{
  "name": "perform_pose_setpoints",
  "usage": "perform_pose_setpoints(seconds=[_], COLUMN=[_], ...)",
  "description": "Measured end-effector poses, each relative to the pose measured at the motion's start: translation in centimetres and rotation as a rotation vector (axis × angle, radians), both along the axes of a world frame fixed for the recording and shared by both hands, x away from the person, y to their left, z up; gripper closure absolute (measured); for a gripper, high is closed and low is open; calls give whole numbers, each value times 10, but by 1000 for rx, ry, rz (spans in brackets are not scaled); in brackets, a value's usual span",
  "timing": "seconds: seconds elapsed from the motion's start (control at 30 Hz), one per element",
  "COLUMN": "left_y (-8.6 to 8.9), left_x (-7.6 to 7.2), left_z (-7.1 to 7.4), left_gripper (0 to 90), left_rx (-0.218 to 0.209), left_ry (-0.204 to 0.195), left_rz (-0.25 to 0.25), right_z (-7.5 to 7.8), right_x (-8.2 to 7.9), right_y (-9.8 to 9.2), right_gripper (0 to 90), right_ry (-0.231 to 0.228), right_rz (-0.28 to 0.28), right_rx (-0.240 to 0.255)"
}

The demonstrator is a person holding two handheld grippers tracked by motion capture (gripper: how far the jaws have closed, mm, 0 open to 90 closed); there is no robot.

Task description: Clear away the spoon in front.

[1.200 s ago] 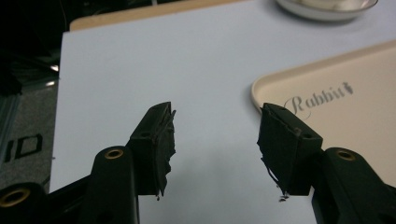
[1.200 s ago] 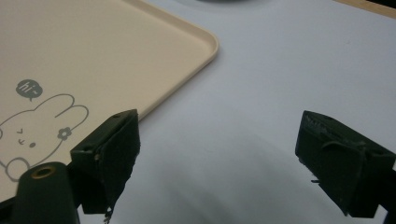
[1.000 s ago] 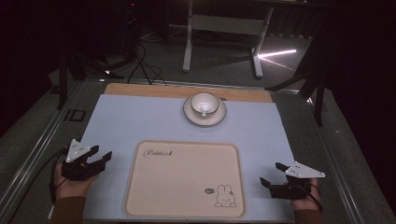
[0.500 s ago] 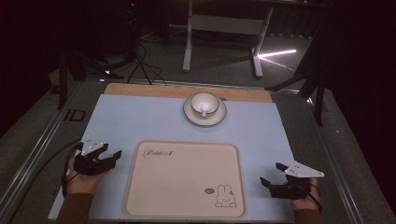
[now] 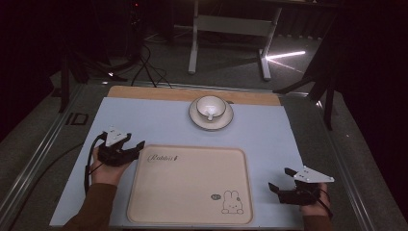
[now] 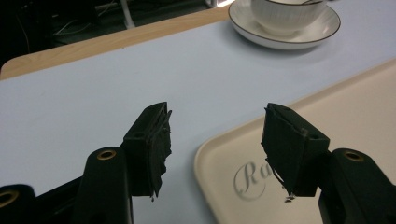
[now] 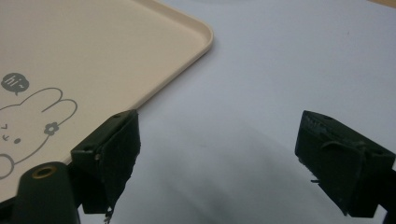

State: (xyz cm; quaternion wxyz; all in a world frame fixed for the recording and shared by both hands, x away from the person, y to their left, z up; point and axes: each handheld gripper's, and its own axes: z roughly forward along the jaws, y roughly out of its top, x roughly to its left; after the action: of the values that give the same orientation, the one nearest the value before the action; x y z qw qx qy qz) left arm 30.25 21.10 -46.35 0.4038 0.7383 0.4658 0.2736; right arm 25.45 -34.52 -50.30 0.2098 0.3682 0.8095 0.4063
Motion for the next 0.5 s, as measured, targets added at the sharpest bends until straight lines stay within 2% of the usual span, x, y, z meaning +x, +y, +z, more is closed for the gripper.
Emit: perform_pose_setpoints(seconds=[0.2, 0.3, 0.4, 0.5], left_y=[-18, -25, -33, -45], left_x=[14, 19, 23, 29], left_z=[0, 1, -1, -2], left_gripper=[415, 416, 417, 417], left_rx=[3, -9, -39, -21], left_ry=[10, 8, 12, 12], left_rz=[6, 12, 7, -10], right_z=[0, 0, 1, 1], right_x=[0, 0, 0, 1], right_y=[0, -1, 0, 2], right_gripper=[139, 142, 143, 143], right_ry=[0, 1, 1, -2], right_rz=[3, 4, 7, 11], right_rx=[-2, -2, -3, -8])
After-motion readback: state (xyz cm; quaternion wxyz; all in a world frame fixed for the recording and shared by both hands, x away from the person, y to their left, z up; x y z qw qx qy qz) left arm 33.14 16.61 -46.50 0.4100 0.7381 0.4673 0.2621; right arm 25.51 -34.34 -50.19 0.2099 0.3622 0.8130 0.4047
